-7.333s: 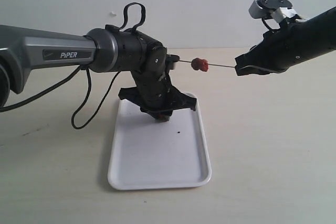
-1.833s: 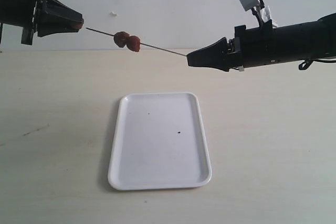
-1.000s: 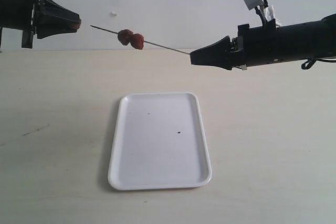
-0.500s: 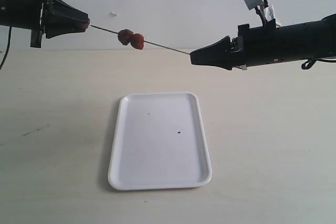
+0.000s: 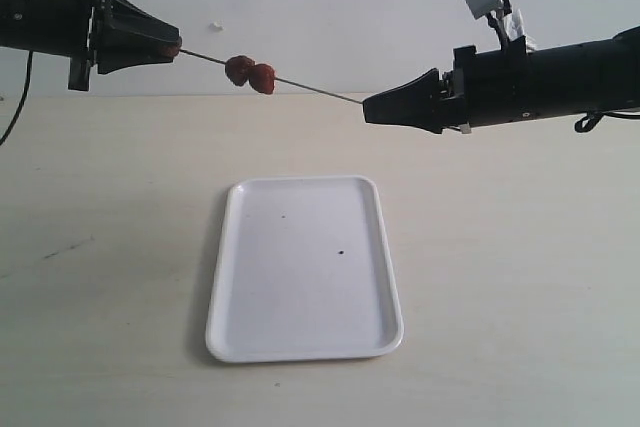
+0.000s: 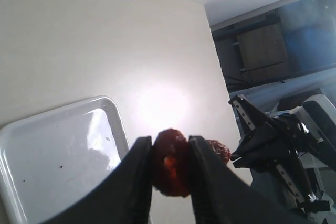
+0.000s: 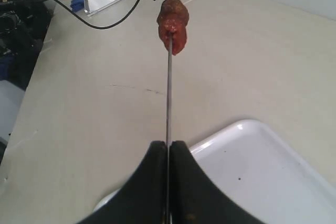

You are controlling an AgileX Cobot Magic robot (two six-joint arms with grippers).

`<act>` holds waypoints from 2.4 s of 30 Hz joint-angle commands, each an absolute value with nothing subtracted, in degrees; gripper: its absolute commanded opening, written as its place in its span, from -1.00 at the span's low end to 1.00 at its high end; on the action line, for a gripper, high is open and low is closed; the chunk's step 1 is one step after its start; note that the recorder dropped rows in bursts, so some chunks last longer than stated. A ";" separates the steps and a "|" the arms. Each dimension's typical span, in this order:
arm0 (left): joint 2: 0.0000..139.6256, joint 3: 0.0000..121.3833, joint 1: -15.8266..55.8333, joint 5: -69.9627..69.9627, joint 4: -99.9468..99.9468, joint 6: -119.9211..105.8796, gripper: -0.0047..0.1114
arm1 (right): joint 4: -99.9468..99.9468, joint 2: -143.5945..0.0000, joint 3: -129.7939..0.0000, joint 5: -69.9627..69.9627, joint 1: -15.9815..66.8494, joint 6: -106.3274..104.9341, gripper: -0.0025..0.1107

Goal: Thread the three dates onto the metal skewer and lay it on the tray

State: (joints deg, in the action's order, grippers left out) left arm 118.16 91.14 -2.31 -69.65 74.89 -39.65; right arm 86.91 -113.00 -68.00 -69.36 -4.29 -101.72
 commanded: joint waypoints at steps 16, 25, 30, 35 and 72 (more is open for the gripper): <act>118.01 91.16 -2.05 -69.96 78.40 -40.07 -0.51 | 90.25 -112.94 -68.43 -69.96 -0.76 -104.92 -0.96; 118.01 91.16 -2.05 -69.96 79.12 -40.07 -0.51 | 91.01 -112.94 -68.43 -69.96 -0.34 -106.23 -0.96; 118.01 91.16 -1.97 -69.96 81.68 -40.07 -0.51 | 91.01 -112.94 -68.43 -69.96 0.31 -107.01 -0.96; 118.01 91.16 -1.81 -69.96 81.96 -40.61 -0.51 | 91.09 -112.94 -68.43 -69.96 1.65 -108.29 -0.96; 118.01 91.16 -1.29 -69.96 83.30 -43.33 -0.73 | 94.53 -112.94 -68.43 -69.96 2.40 -107.44 -0.96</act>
State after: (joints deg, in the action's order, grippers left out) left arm 118.16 91.14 -2.64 -68.21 83.54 -42.66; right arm 92.28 -113.00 -68.00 -65.87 1.02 -106.64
